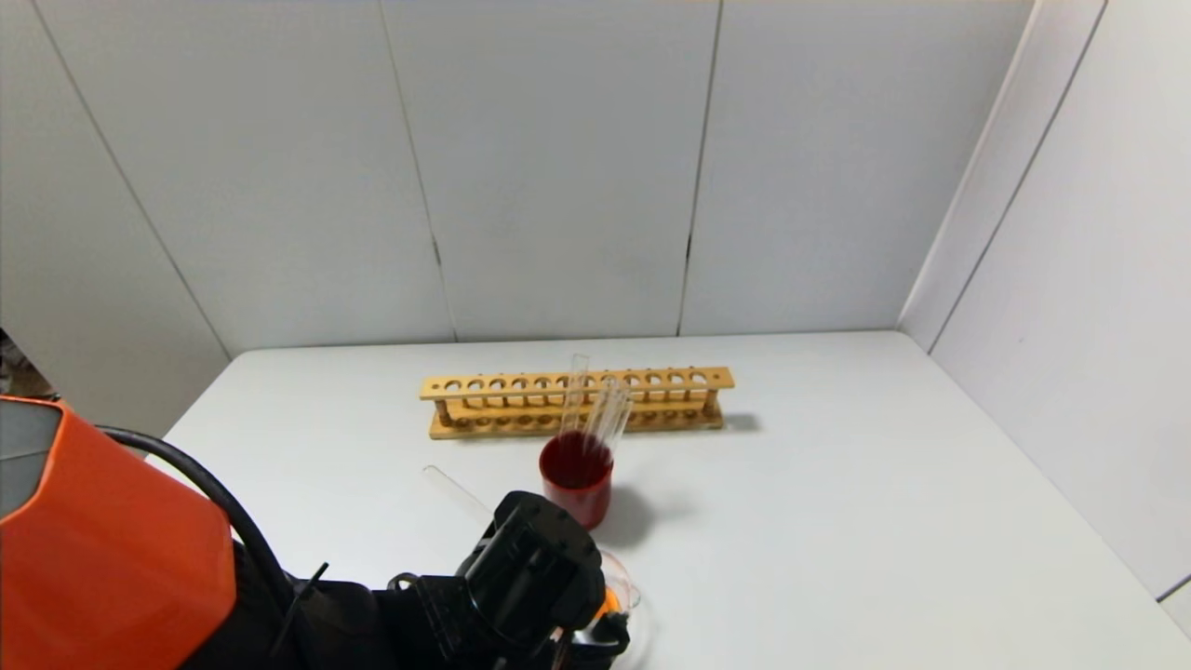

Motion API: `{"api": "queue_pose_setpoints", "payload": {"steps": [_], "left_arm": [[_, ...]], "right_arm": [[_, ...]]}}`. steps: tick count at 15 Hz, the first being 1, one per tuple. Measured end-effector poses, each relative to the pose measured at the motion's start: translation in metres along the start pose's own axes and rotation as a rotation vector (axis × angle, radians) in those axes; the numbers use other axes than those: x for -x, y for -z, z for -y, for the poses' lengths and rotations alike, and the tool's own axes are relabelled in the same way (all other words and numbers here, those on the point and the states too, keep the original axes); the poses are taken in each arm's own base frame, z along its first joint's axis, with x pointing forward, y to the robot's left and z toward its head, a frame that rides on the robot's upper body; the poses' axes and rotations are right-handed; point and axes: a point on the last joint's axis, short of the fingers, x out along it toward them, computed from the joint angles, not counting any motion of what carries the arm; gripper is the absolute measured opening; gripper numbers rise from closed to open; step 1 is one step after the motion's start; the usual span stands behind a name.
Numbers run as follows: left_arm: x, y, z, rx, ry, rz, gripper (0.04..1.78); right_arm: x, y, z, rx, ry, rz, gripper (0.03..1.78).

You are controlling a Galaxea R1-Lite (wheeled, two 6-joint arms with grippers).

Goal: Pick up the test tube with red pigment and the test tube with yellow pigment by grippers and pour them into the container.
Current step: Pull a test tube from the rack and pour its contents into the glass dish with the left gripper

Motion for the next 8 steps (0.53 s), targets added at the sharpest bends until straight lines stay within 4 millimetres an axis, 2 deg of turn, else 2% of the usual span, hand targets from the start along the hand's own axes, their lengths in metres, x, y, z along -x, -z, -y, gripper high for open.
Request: {"api": "queue_pose_setpoints", "payload": {"steps": [8], "left_arm": [[0.013, -0.003, -0.019, -0.075, -0.077, -0.056, 0.3]], "right_arm": [[0.0, 0.0, 0.0, 0.0, -0.001, 0.0, 1.75]]}}
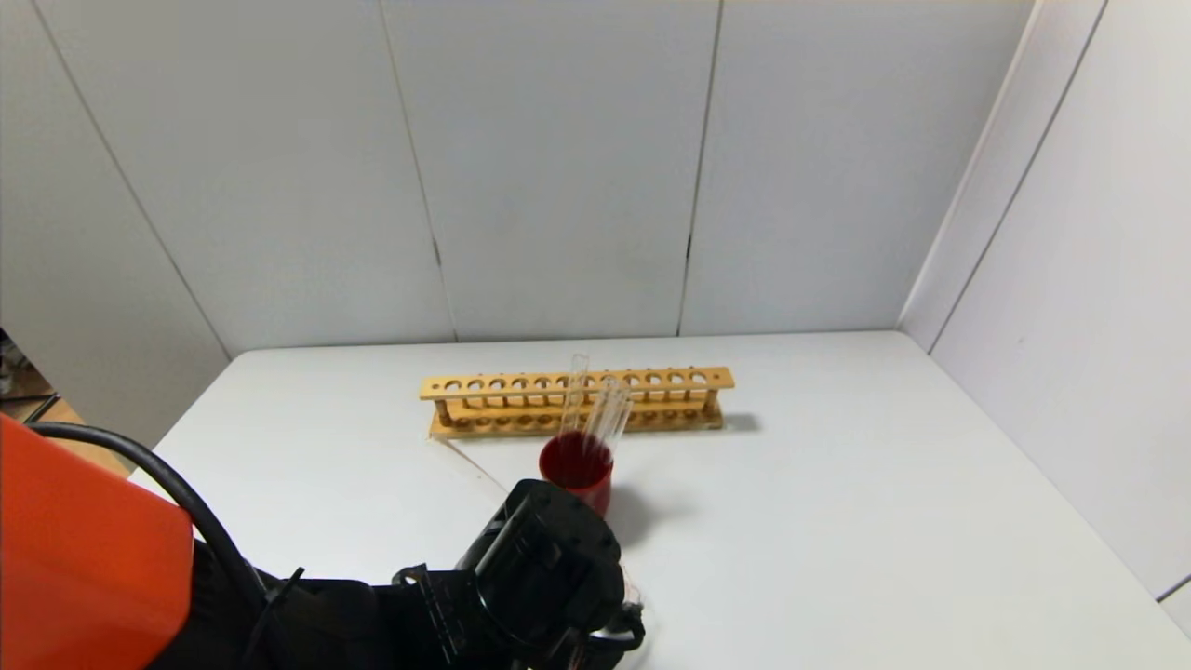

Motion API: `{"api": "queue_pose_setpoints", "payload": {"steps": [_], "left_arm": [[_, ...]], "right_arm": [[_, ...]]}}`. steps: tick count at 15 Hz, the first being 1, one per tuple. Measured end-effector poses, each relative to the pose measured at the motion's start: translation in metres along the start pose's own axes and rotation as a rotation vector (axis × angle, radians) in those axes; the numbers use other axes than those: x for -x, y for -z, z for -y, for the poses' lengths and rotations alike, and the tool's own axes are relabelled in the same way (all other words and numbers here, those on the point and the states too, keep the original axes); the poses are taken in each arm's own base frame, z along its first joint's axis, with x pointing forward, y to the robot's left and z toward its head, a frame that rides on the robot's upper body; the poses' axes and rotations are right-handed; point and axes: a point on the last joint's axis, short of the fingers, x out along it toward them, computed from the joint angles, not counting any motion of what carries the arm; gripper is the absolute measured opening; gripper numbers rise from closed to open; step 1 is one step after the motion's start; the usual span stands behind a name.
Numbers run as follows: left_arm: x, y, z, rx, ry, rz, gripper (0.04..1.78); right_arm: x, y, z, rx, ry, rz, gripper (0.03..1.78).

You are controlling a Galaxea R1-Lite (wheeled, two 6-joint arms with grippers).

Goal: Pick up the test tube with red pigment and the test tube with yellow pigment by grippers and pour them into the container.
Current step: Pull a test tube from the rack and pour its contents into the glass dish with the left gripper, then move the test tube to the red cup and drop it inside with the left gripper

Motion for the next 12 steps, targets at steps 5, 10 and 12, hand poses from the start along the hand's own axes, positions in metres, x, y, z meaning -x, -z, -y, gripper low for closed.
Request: {"api": "queue_pose_setpoints", "payload": {"steps": [5, 10, 12], "left_arm": [[0.004, -0.004, 0.001, -0.021, -0.004, 0.005, 0.3], [0.008, 0.001, -0.007, 0.074, -0.033, 0.005, 0.3], [0.013, 0.01, -0.023, 0.228, -0.078, -0.001, 0.3]], "right_arm": [[0.0, 0.0, 0.0, 0.0, 0.0, 0.0, 1.75], [0.0, 0.0, 0.0, 0.0, 0.001, 0.0, 1.75], [0.0, 0.0, 0.0, 0.0, 0.001, 0.0, 1.75]]}}
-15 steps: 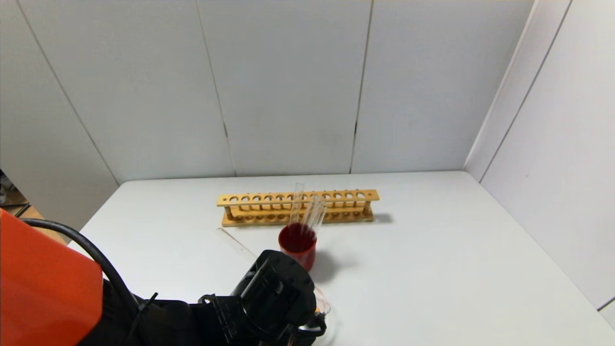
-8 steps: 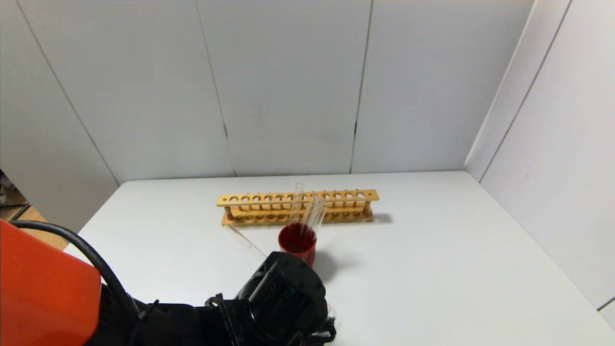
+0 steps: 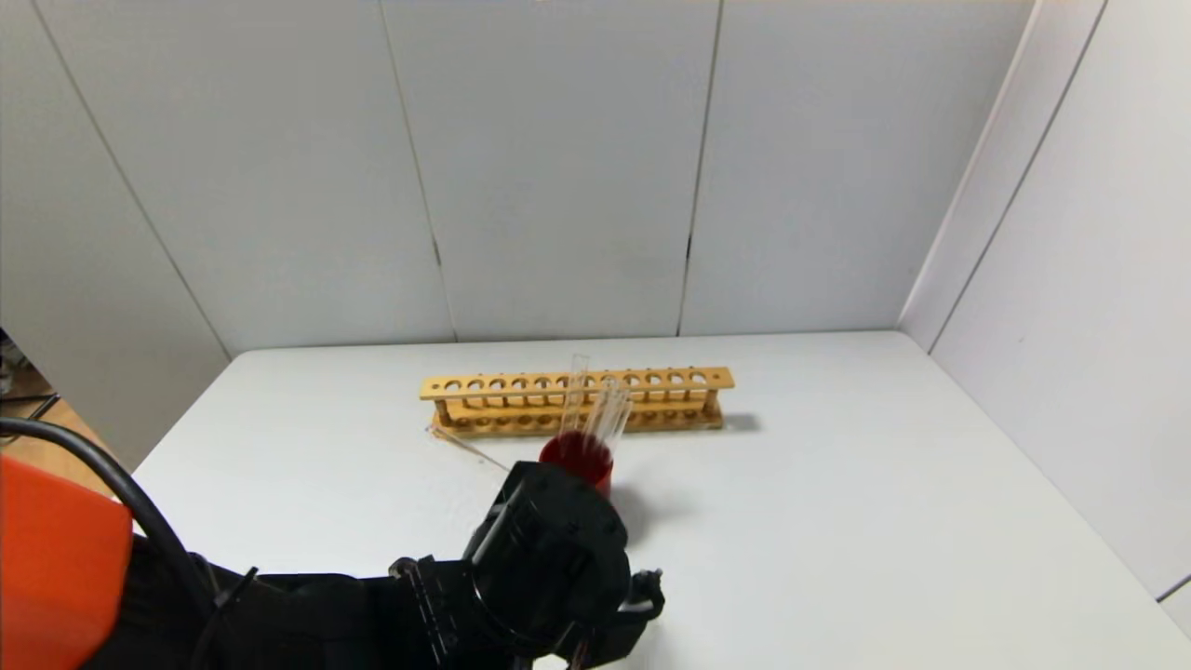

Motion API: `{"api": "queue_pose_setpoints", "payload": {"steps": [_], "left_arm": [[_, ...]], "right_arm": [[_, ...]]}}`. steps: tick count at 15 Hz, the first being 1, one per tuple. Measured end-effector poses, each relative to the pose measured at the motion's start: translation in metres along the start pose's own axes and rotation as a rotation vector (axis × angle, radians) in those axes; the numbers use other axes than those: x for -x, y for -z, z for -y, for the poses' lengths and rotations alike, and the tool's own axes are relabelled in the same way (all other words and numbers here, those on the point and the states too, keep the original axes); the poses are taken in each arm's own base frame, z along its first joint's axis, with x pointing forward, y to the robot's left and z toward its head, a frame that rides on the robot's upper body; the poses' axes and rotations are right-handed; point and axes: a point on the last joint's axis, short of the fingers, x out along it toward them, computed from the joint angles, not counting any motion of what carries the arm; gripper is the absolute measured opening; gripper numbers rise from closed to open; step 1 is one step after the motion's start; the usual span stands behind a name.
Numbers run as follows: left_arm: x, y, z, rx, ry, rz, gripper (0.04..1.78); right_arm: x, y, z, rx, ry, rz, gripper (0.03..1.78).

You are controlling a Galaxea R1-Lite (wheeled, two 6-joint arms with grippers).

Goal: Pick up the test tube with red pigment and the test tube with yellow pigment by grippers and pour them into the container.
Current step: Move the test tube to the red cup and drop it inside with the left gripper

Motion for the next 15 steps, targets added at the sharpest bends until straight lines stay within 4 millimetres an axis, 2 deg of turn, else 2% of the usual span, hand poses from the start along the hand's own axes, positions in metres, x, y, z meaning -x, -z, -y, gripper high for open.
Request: {"api": "queue_pose_setpoints", "payload": {"steps": [2, 7, 10, 11, 13, 15], "left_arm": [[0.004, 0.007, -0.027, 0.185, -0.065, -0.003, 0.3], [0.015, 0.03, -0.113, 0.742, -0.277, 0.031, 0.3], [0.017, 0.05, -0.151, 1.096, -0.379, 0.061, 0.3], [0.016, 0.055, -0.156, 1.204, -0.396, 0.07, 0.3], [0.011, 0.059, -0.154, 1.416, -0.396, 0.093, 0.3], [0.004, 0.056, -0.136, 1.612, -0.34, 0.107, 0.3]], "right_arm": [[0.0, 0.0, 0.0, 0.0, 0.0, 0.0, 1.75], [0.0, 0.0, 0.0, 0.0, 0.0, 0.0, 1.75], [0.0, 0.0, 0.0, 0.0, 0.0, 0.0, 1.75], [0.0, 0.0, 0.0, 0.0, 0.0, 0.0, 1.75], [0.0, 0.0, 0.0, 0.0, 0.0, 0.0, 1.75], [0.0, 0.0, 0.0, 0.0, -0.001, 0.0, 1.75]]}}
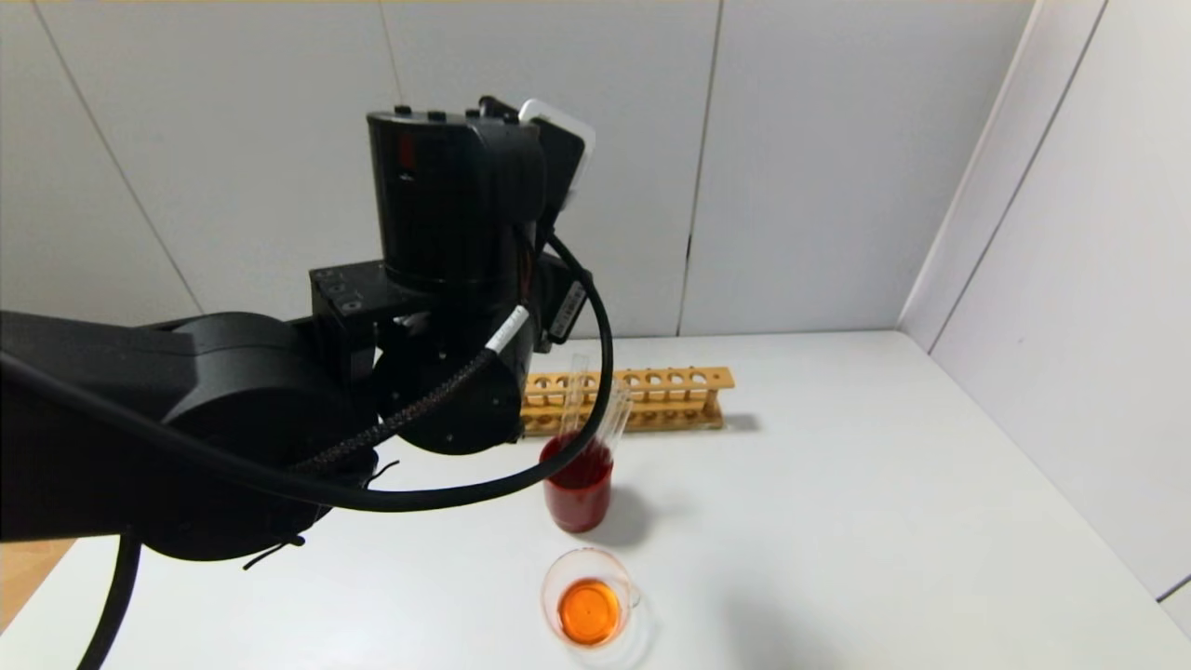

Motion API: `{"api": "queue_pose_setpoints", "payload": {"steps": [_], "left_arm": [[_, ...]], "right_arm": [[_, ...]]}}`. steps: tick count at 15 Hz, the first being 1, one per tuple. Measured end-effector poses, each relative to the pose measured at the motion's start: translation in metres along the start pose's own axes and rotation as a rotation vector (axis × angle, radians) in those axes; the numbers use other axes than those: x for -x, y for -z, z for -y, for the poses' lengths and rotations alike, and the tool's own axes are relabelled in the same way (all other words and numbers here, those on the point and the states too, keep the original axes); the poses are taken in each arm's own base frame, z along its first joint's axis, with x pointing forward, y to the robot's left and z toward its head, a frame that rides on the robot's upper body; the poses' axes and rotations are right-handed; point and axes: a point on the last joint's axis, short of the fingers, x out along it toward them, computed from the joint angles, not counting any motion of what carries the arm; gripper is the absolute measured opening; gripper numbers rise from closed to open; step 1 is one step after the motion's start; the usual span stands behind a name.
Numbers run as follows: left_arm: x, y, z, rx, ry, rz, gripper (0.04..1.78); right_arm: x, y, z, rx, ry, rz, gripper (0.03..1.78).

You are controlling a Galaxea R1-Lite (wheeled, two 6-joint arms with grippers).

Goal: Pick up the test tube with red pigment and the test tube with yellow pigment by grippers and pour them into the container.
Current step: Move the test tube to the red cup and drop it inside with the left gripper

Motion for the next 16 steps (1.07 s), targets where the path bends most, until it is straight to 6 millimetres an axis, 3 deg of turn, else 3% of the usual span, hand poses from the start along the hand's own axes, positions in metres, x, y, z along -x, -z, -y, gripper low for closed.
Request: {"api": "queue_pose_setpoints", "payload": {"steps": [4, 7, 11, 16], "left_arm": [[-0.001, 0.042, 0.01, 0.354, 0.094, -0.128, 0.3], [-0.001, 0.054, 0.017, 0.517, 0.133, -0.175, 0.3], [-0.003, 0.059, 0.023, 0.543, 0.168, -0.191, 0.3], [-0.016, 0.08, 0.028, 0.52, 0.128, -0.223, 0.3]], "right_arm": [[0.0, 0.0, 0.0, 0.0, 0.001, 0.0, 1.75], [0.0, 0.0, 0.0, 0.0, 0.0, 0.0, 1.75], [0.0, 0.0, 0.0, 0.0, 0.001, 0.0, 1.75], [0.0, 0.0, 0.0, 0.0, 0.001, 0.0, 1.75]]}}
